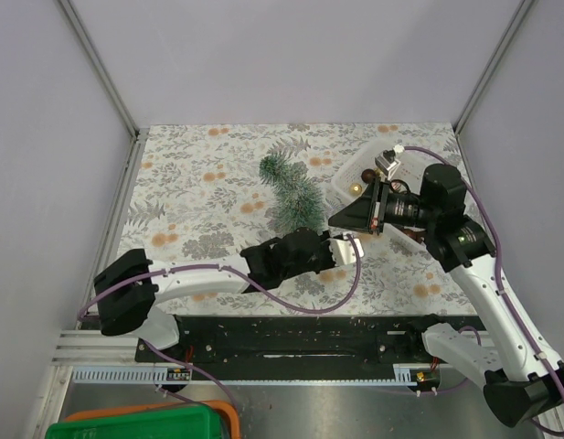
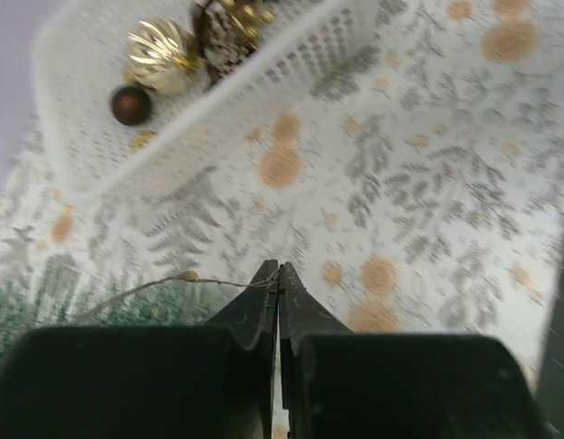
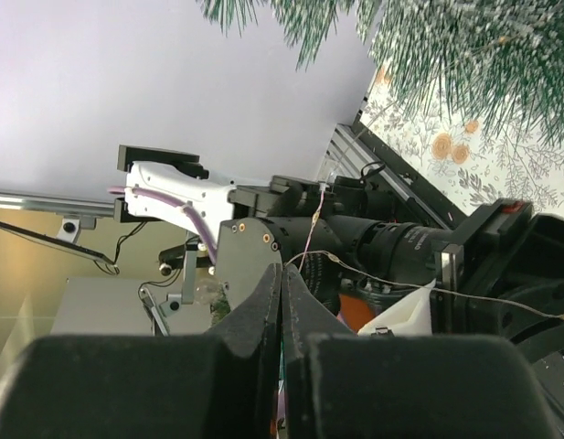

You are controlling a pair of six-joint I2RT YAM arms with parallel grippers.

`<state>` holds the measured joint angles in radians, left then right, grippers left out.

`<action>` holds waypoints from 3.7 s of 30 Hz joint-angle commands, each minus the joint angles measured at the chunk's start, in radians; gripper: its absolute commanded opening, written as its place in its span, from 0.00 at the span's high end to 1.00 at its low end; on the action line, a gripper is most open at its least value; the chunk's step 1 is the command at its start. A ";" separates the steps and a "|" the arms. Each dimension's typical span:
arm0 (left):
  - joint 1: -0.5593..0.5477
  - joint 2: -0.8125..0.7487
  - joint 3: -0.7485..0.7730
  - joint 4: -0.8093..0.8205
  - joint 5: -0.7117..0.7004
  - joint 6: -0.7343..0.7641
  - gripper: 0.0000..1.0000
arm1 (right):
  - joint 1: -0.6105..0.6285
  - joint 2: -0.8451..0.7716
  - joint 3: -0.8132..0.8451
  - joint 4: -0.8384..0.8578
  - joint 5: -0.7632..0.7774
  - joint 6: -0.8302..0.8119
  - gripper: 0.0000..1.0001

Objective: Decorate the small christmas tree

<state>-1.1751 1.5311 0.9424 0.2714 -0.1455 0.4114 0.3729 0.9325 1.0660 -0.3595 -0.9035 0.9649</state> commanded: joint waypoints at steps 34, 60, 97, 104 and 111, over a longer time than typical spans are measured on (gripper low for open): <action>0.265 -0.580 0.096 -1.282 0.518 -0.049 1.00 | -0.065 0.149 0.008 -0.084 -0.005 -0.137 1.00; 0.733 -0.591 0.317 -1.496 0.525 0.193 0.91 | -0.042 0.126 -0.176 0.108 -0.002 0.003 1.00; 0.535 -0.407 -0.120 -0.728 0.666 0.509 0.31 | -0.025 0.072 -0.209 0.225 -0.014 0.132 1.00; 0.535 -0.345 0.009 -0.905 0.686 0.492 1.00 | -0.025 0.080 -0.215 0.220 -0.018 0.120 1.00; 0.535 -0.491 0.036 -1.070 0.624 0.460 1.00 | -0.025 0.086 -0.216 0.208 -0.011 0.103 1.00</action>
<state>-0.6388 1.1442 0.9283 -0.6743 0.4770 0.8822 0.3401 1.0241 0.8429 -0.1768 -0.8856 1.0855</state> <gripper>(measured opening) 0.013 0.018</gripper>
